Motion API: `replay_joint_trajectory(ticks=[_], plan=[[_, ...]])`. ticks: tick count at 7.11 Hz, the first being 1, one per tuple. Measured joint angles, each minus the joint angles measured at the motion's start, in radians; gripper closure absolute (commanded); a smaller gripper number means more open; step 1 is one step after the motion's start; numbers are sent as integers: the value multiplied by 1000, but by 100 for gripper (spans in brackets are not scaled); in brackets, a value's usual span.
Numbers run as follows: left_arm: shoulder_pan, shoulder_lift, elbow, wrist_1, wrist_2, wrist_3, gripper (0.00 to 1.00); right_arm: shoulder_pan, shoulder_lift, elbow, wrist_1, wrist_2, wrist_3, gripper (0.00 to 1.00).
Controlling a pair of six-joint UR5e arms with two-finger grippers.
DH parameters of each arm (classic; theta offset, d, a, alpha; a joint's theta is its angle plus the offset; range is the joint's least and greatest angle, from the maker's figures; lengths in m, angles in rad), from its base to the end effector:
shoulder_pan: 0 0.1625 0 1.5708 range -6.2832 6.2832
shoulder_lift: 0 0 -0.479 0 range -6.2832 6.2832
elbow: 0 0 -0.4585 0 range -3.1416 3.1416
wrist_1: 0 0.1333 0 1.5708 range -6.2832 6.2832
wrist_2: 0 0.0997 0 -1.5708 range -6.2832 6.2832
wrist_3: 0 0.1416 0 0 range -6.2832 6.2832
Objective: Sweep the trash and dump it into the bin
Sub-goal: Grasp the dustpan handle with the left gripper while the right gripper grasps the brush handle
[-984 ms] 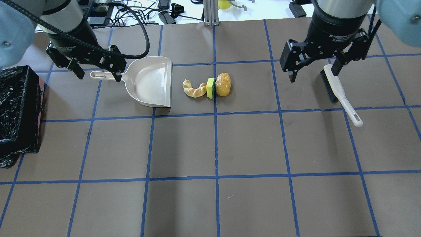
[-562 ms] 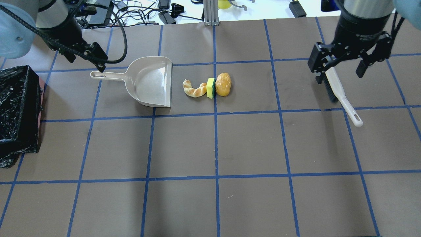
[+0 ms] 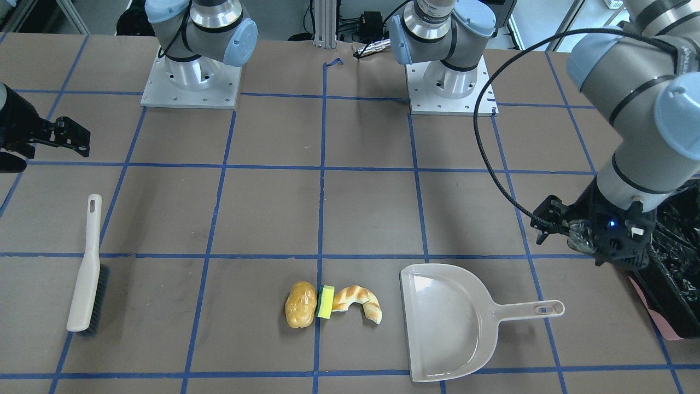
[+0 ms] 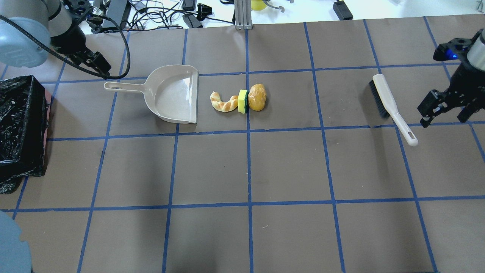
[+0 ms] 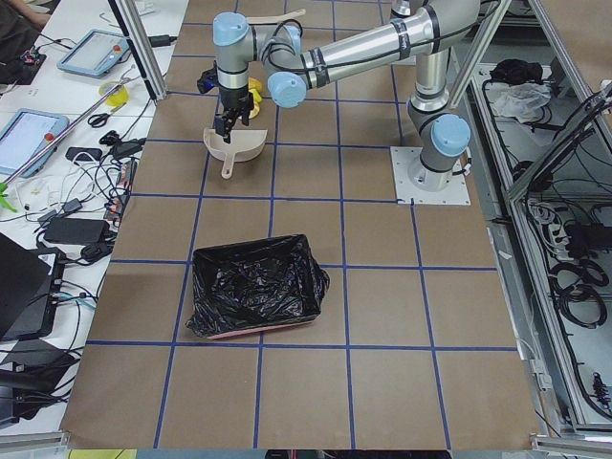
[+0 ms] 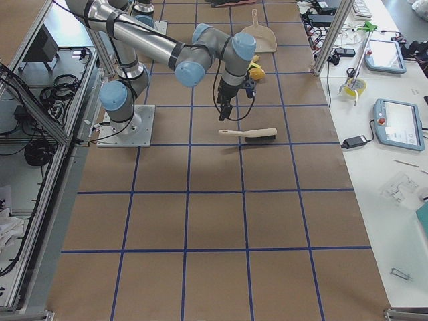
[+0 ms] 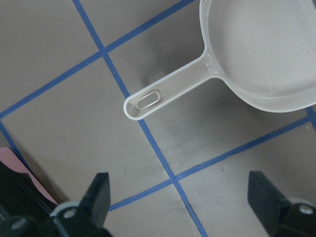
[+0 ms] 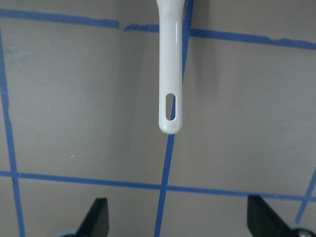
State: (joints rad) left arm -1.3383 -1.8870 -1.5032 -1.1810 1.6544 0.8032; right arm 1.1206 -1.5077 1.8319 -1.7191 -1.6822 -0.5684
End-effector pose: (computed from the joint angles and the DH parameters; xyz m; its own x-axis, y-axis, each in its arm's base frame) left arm 0.0458 -0.7208 0.3793 -0.8356 0.5259 -0.1587 0.5374 0.8424 -0.0382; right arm -0.1284 -0.5359 0.3385 -0.9918 -0.1275 -0.0019 -0.1251 0.9704 0.2064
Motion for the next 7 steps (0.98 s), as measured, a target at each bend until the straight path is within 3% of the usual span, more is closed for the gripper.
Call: replay_joint_trajectory(ticks=[2,4,6,7], plan=[[2,-60,2,61,9,205,11,-15,66,69,-130,6,-91,4],[-1,-121,2,75,13,361,9,-14,142,78,-203,7,-59,4],[-13,-170,19,104,36,494,14,-6,186,79,-254,13,-19,5],[-25,-198,31,129,57,525,6,-3,200,80,-276,15,-15,11]])
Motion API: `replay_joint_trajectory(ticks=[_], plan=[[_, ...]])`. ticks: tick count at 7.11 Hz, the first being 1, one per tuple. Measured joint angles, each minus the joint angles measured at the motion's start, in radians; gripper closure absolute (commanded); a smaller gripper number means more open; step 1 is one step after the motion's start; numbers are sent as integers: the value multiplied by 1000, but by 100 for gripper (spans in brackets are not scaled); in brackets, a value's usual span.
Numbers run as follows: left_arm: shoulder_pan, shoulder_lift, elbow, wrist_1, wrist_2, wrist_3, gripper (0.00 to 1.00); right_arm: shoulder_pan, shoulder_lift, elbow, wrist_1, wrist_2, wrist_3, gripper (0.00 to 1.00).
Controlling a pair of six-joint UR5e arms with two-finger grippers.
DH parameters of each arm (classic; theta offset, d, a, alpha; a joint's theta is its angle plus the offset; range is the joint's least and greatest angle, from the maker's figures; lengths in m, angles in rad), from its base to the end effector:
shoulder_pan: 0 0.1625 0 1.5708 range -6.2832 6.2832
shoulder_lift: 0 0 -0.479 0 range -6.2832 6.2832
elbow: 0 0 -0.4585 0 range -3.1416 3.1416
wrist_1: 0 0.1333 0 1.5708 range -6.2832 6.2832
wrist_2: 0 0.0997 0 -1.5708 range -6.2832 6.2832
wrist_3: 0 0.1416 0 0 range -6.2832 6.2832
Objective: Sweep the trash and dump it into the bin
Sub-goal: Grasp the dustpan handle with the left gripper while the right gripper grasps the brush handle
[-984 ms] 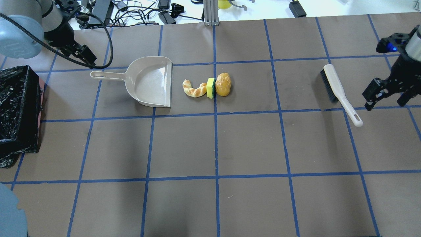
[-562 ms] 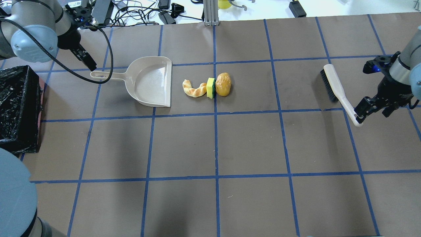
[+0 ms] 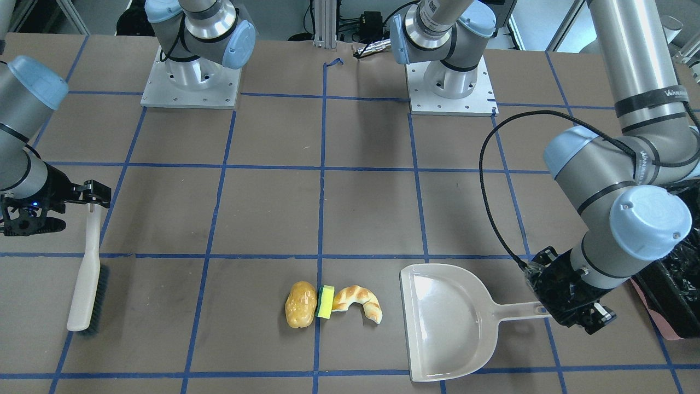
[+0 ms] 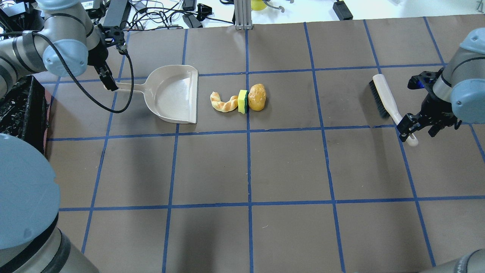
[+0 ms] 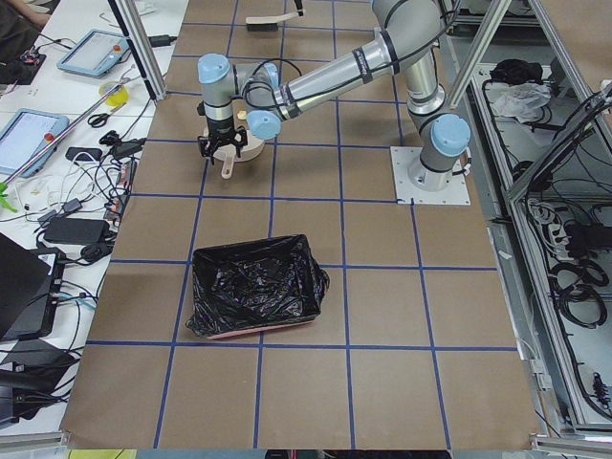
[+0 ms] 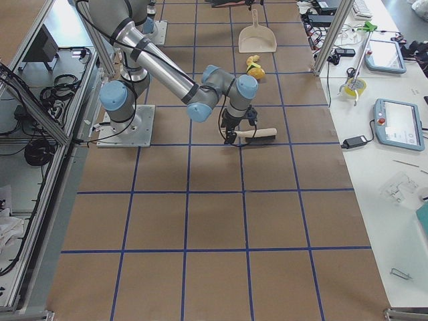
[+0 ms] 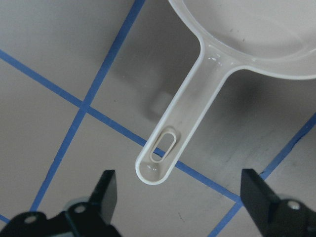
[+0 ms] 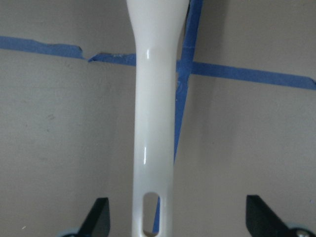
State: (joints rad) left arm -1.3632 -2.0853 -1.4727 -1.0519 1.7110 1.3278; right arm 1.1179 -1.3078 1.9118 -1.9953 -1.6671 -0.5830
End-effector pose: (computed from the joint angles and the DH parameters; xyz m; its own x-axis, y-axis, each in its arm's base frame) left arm 0.0473 -0.7755 0.2648 -0.4314 0.8923 -0.1327 0.8883 0.4459 0.1103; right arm -0.1439 -0.5693 0.2081 -0.9905 -0.1364 -0.0193 -0.1374 0.9699 0.2011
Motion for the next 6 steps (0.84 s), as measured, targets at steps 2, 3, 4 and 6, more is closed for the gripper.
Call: replay_joint_trajectory(ticks=[2,3,4,6], plan=[[-33,-55,13,51,13,13,5,11,11,2,-12,2,10,27],[-52,-73,19,62,19,13,5,13,12,2,-12,2,12,46],[-61,-78,24,61,27,18,5,14,11,3,-12,1,11,66],[-66,-71,30,12,68,30,5,15,11,3,-11,-6,5,82]])
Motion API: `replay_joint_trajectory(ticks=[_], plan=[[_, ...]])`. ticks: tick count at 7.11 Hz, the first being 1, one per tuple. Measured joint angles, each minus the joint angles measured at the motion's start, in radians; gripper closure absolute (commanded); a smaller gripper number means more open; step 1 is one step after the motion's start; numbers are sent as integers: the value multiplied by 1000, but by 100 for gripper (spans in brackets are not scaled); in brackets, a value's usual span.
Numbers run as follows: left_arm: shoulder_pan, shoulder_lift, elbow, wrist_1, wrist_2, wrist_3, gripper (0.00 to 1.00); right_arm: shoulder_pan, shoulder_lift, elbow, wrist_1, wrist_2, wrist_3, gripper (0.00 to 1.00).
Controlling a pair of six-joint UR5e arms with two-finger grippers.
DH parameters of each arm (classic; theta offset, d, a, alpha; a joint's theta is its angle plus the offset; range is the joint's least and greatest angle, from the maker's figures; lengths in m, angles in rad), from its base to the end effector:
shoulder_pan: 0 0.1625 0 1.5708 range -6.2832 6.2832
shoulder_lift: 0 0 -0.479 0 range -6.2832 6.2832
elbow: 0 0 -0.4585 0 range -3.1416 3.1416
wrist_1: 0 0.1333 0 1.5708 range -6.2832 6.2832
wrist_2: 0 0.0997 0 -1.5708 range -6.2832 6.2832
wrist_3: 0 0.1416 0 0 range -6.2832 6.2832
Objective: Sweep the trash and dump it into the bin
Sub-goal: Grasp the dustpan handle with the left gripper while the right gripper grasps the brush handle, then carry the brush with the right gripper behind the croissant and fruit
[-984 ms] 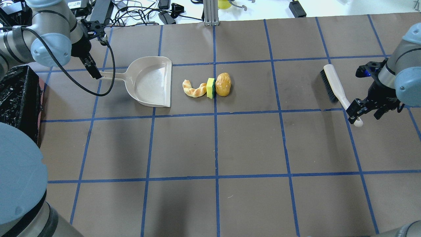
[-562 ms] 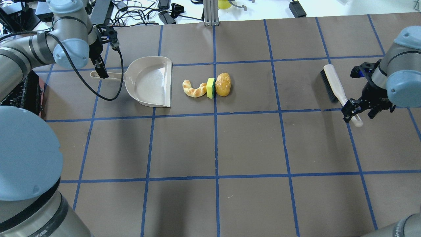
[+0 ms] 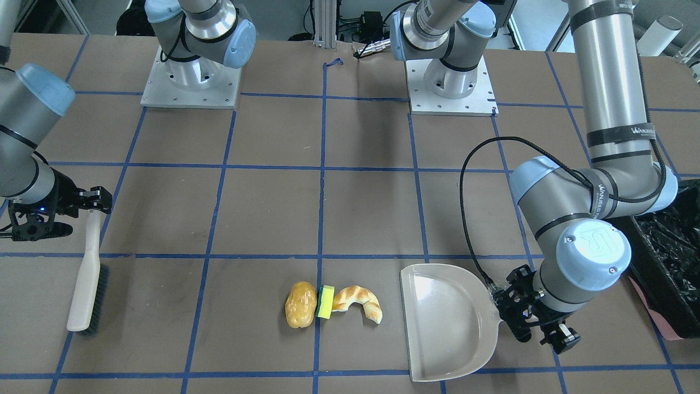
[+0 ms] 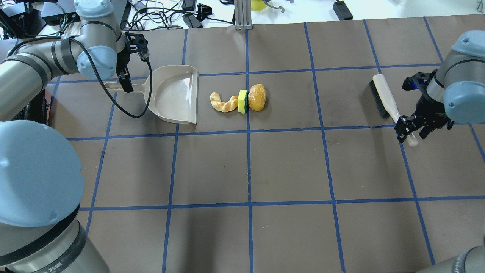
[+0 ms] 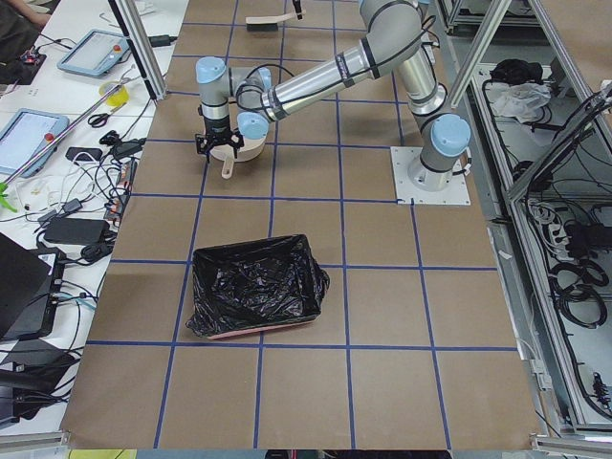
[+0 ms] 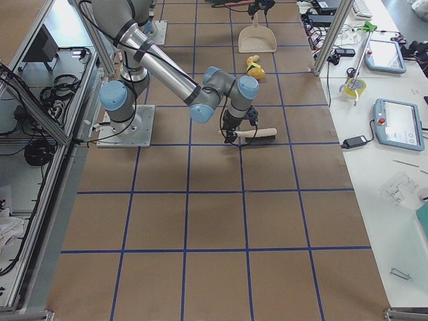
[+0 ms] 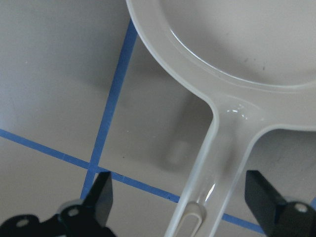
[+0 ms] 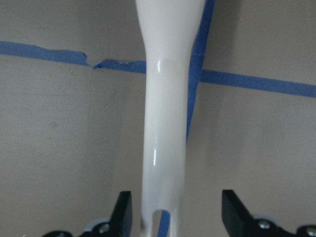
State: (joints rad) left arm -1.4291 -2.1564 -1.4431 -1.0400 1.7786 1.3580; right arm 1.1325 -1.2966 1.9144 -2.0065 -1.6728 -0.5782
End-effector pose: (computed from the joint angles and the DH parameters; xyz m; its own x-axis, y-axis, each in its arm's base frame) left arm 0.0079 -0.7924 0.2281 -0.3418 0.9328 -0.1146 0.9150 0.3581 0.1857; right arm -0.1368 -0.5720 0.2014 -0.9890 -0.1471 -0.0151 -0.1470 0.9674 0.2064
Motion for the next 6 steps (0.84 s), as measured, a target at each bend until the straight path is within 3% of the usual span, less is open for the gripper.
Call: replay_joint_trajectory(ticks=[1,2,5,6], plan=[[4,3,2,-26,16,11,5,0,-2,-1,0,-2,-1,83],[9,0,5,-41,24,19,5,0,-4,-4,0,-3,1,90],[14,-9,15,-77,49,29,14,43,-12,-29,4,-15,28,91],[15,-9,15,-96,53,29,34,102,-11,-65,23,-54,72,92]])
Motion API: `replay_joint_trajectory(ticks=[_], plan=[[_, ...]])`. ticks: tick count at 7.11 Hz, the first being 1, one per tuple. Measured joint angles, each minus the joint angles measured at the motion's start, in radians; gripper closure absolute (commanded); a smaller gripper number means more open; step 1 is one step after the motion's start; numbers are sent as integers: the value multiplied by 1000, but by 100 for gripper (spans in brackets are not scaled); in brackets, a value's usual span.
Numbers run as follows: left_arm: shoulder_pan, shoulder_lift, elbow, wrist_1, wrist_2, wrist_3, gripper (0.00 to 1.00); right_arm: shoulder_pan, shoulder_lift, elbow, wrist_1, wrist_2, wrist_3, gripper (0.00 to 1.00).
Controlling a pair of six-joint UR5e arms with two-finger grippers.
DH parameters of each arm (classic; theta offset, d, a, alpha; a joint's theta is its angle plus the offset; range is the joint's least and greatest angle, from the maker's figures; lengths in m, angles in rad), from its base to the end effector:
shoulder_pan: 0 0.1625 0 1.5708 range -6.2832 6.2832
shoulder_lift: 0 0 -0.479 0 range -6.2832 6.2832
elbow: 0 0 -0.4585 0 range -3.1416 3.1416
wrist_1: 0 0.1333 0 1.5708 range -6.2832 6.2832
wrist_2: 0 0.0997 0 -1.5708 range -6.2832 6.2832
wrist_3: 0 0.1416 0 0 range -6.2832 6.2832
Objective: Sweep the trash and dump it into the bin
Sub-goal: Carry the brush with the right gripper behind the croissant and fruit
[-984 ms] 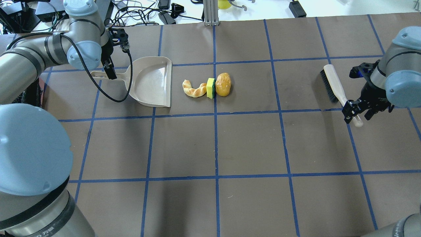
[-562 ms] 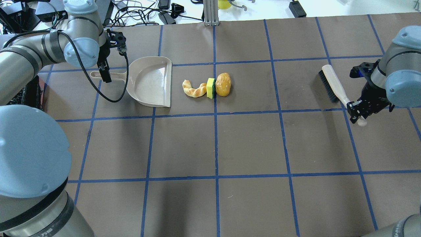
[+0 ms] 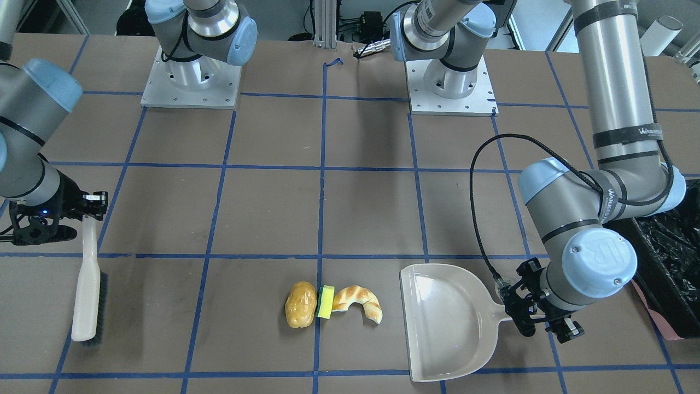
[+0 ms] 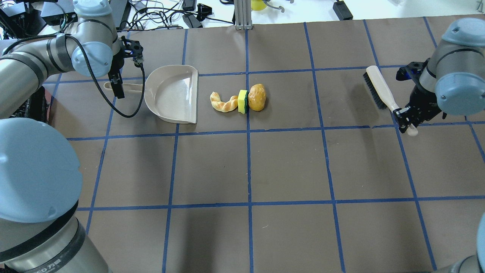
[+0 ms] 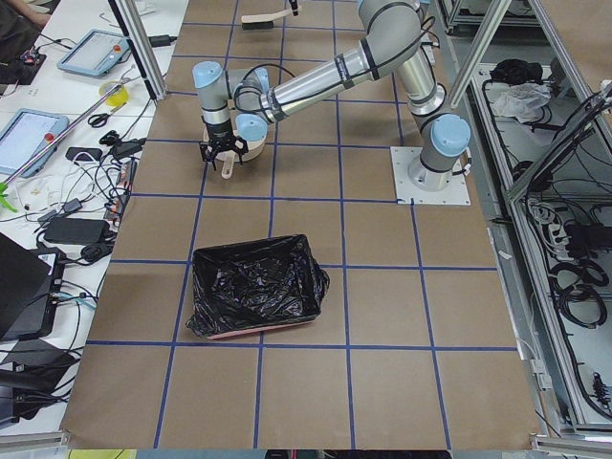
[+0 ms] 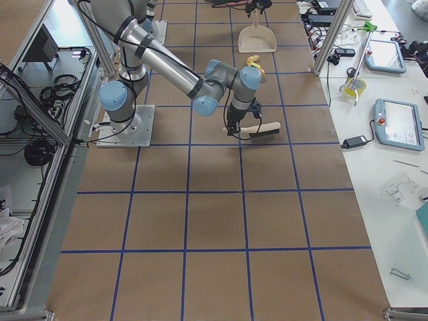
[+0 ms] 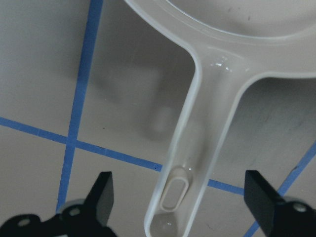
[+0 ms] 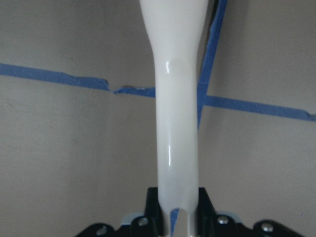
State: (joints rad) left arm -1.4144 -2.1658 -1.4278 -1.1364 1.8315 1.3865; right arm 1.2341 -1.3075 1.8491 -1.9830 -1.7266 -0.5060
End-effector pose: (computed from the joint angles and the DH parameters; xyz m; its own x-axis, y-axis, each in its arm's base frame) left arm 0.0256 -0.7838 0.2204 -0.3281 0.9442 -0.0299 0.9104 0.3245 0.2566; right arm -0.0926 -0.6015 0.2371 -0.9802 -0.1847 0.0721 -0.1686 0.9677 0.1875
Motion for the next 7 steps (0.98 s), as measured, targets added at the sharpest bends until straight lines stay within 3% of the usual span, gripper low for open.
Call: replay_joint_trajectory(ticks=[2,3,5,7], plan=[[-1,-5,0,-11,38,-3,60,144,4,-65,71,-75,152,93],[-1,-10,-1,-9,48,-11,64,222,9,-86,101,-80,274,98],[-3,-17,-1,-3,43,-22,87,348,21,-110,146,-24,534,99],[-6,-18,12,1,32,-24,90,451,45,-136,160,25,709,99]])
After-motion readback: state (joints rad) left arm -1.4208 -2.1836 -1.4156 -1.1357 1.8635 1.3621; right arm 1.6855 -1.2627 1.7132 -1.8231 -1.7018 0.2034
